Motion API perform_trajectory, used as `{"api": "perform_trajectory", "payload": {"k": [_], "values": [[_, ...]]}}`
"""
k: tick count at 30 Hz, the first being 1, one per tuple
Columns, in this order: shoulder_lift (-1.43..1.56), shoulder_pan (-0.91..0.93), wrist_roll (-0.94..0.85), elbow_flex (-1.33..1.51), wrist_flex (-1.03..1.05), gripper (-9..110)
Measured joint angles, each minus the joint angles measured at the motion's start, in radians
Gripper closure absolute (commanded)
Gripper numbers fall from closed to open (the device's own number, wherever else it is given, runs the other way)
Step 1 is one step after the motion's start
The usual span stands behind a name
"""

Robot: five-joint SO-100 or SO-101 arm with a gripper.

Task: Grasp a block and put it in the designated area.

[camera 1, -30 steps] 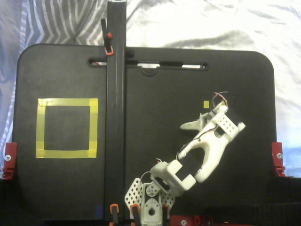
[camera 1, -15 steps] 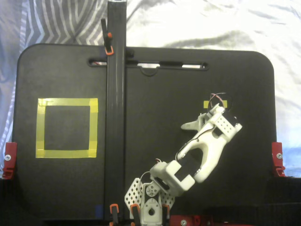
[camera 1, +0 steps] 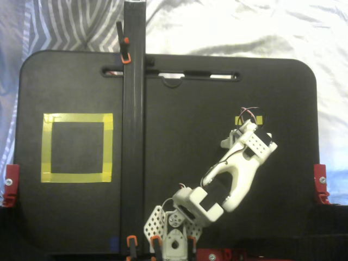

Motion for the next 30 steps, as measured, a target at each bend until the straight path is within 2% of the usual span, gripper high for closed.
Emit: {"api": "perform_trajectory", "payload": {"k": [8,23,30], "values": [[0.066,-0.005,0.002,0.017,0.041,82],[0.267,-0.107,0.117,-0.02,0.291,82],[0.293,-0.153,0.17,-0.023,0.322,82]]}}
